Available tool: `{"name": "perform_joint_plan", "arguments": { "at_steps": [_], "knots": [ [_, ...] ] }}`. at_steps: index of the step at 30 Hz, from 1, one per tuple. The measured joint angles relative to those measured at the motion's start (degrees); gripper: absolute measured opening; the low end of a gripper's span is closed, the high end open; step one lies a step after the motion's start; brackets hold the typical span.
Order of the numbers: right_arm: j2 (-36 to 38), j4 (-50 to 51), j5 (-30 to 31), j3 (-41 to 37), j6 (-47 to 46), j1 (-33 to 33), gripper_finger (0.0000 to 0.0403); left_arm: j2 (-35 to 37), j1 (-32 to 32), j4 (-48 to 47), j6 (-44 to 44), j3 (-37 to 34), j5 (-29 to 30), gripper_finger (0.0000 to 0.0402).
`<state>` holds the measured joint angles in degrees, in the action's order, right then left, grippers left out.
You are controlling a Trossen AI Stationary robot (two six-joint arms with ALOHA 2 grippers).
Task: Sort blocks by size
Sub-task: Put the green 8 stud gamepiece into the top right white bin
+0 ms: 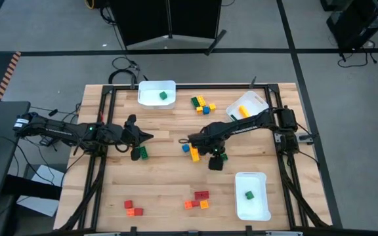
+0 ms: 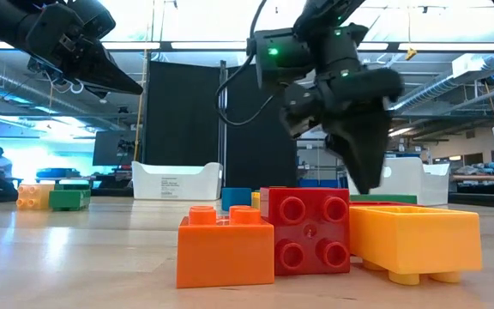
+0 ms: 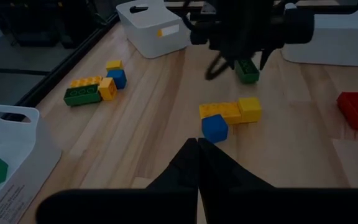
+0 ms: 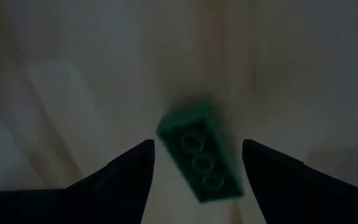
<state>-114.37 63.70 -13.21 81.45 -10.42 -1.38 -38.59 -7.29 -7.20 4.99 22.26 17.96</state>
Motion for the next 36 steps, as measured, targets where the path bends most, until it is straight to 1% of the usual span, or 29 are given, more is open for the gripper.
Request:
{"name": "perform_joint_plan", "arguments": {
  "at_steps": [2,5,7,13,18,22,26,29,31,34,35,36],
  "knots": [
    [0.00,0.92,1.68,0.00,2.04,-0.82,0.0250,0.02,0.00,-0.01,0.00,0.00,-0.02,0.0006],
    [0.00,1.16,7.15,0.00,4.26,-1.95,0.0246,0.02,0.00,0.01,0.00,0.00,-0.01,0.0006],
    [0.00,0.28,9.43,0.00,5.60,-2.53,0.0243,0.02,0.00,0.00,0.00,0.00,-0.02,0.0006],
    [0.00,-0.30,8.48,-0.35,6.44,-3.12,0.0233,0.02,0.00,0.00,0.11,0.00,0.00,0.0006],
    [0.00,-2.00,7.24,-3.27,6.04,-3.26,0.0221,0.01,0.00,0.01,0.22,0.00,0.00,0.0006],
    [-0.04,-4.47,7.21,-6.22,3.46,-3.27,0.0214,0.02,0.00,0.01,0.22,0.00,0.00,0.0006],
    [0.09,-5.20,7.64,-7.08,1.91,-3.28,0.0205,0.02,0.01,0.02,0.22,0.00,0.00,0.0006],
    [0.11,-5.77,7.83,-7.17,1.13,-3.28,0.0185,0.02,0.00,0.04,0.14,0.00,0.00,0.0006],
    [0.11,-6.19,7.80,-7.23,-0.07,-3.24,0.0159,0.02,0.00,0.04,-0.07,0.00,0.00,0.0006],
    [0.12,-6.49,7.53,-7.23,-1.51,-3.24,0.0109,0.02,0.01,0.04,-0.09,0.00,0.00,0.0006],
    [0.15,-6.51,7.39,-7.23,-1.72,-3.22,0.0101,0.02,0.00,0.02,-0.09,0.00,0.00,0.0006],
    [0.13,-6.55,7.36,-7.23,-2.16,-3.22,0.0101,0.02,0.01,0.04,-0.11,0.00,0.00,0.0006]
  ]
}}
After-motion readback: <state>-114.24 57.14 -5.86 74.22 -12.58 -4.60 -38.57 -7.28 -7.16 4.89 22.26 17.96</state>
